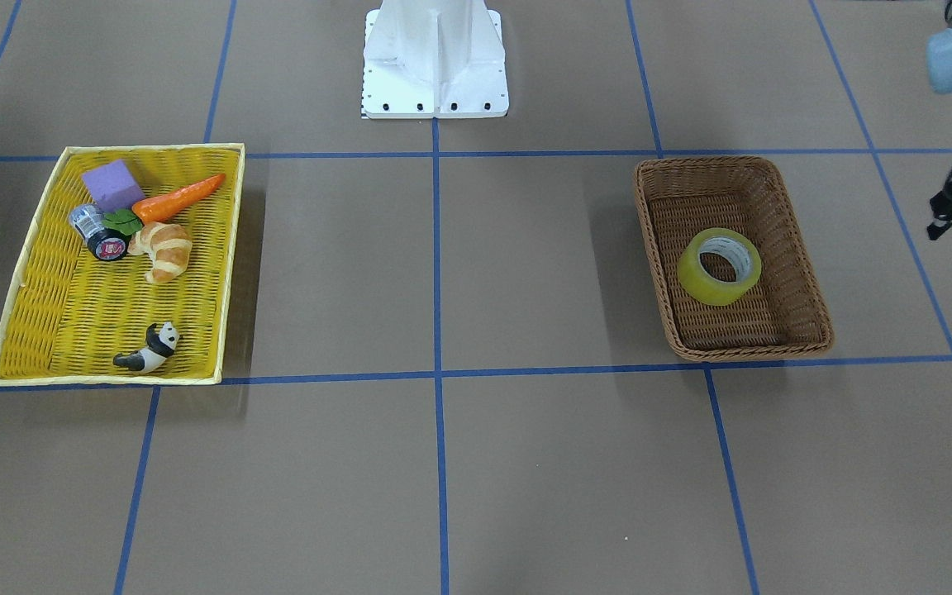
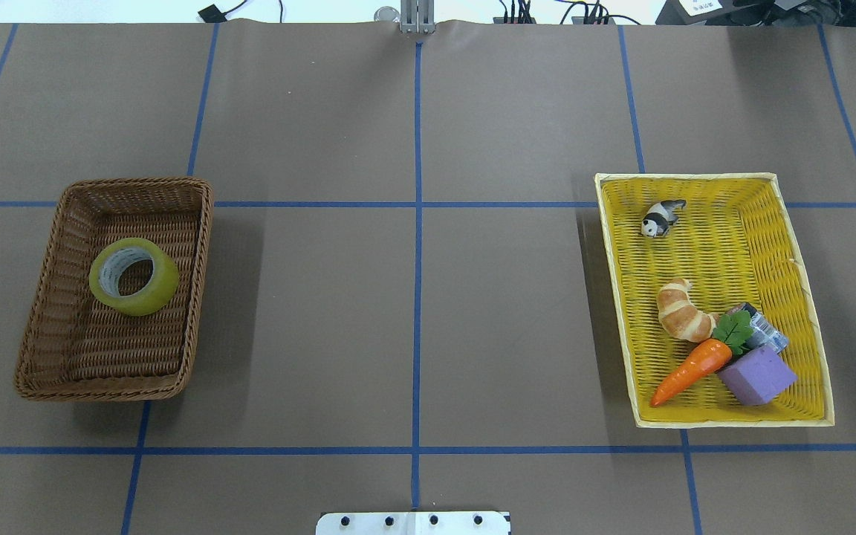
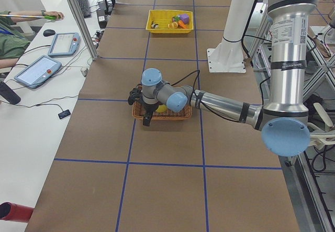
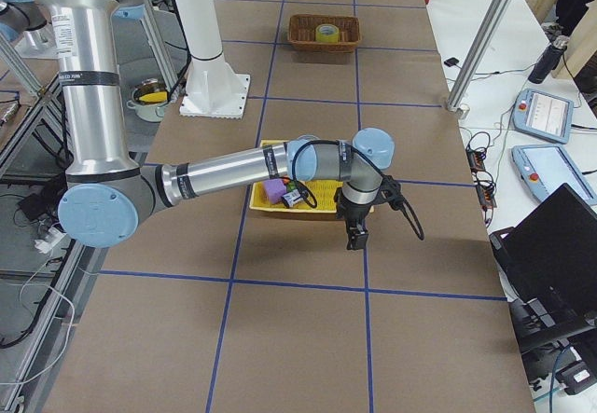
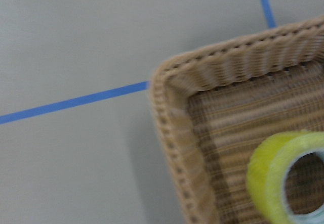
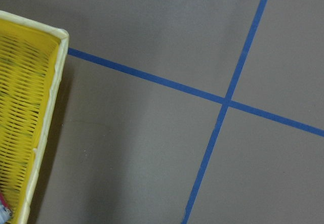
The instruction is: Move tape to another basket
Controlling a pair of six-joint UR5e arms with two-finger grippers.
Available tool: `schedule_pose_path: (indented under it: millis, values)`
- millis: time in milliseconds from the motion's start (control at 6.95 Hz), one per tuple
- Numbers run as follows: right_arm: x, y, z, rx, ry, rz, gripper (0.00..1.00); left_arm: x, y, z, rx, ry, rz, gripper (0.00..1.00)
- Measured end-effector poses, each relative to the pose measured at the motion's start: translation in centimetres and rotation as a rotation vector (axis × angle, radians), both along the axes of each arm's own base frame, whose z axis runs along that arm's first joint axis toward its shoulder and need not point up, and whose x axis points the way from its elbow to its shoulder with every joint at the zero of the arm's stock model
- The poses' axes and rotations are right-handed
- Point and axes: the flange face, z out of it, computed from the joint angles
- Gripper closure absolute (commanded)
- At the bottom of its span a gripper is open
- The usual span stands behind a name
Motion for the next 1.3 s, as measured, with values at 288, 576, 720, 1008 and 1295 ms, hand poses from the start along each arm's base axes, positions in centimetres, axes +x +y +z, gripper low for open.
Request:
schedule_pose_path:
  millis: [288,576,720,1008,1295]
  values:
    - [0.7,0.7,2.0,-0.040,0.003,0.013,0.00,-8.3,-0.6,2.6,0.001,-0.055,0.052,0.02]
    - [2.0,1.5,3.6,-0.066,0.006,0.031,0.00,-11.2,0.0,3.8,-0.010,-0.063,0.069,0.02]
    - [2.2,1.7,4.5,-0.078,0.008,0.035,0.00,-11.4,0.1,4.3,-0.019,-0.063,0.069,0.02]
    - [2.3,1.6,7.6,-0.077,0.008,0.040,0.00,-11.4,-0.2,5.7,-0.111,-0.049,-0.007,0.02]
    - [2.6,1.5,9.1,-0.066,0.007,0.054,0.00,-11.3,-0.3,5.7,-0.151,-0.040,-0.052,0.02]
